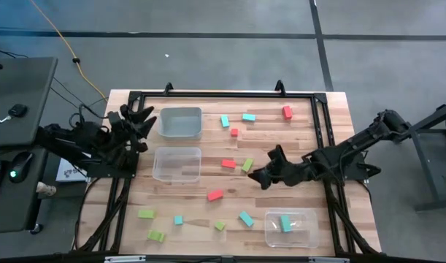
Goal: Sort & place blocks by color
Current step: Put the orange block into the gray bin
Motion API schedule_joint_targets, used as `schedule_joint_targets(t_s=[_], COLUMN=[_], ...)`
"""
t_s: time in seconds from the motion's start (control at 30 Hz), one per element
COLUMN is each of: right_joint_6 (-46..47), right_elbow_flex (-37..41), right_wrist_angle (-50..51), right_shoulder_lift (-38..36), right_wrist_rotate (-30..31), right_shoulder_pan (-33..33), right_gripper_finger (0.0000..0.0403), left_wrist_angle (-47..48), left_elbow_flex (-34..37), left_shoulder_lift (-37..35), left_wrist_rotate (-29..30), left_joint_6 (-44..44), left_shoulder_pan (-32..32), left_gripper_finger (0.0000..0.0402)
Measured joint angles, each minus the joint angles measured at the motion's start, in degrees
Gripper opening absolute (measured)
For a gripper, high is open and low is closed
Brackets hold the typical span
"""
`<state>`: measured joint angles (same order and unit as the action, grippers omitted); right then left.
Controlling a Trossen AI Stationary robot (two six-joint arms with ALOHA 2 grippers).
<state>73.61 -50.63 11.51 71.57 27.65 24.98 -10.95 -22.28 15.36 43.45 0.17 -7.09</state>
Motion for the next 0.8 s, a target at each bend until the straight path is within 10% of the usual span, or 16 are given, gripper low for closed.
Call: schedule_joint_targets(t_s=[0.8], right_joint_6=[-34.5], right_elbow_flex=[0.0], right_wrist_angle=[-21.4], right_shoulder_lift=[-8.3], right_wrist_rotate=[3.9], right_shoulder_pan=[-8.3], right_gripper_finger=[0.0197], left_wrist_angle=[28.0], left_elbow_flex=[-30.0], left_shoulder_lift=[39.6], left_wrist_rotate=[-10.8], left_joint_6=[-16.3], left_shoulder_pan=[0.0], left_gripper_finger=[0.0154])
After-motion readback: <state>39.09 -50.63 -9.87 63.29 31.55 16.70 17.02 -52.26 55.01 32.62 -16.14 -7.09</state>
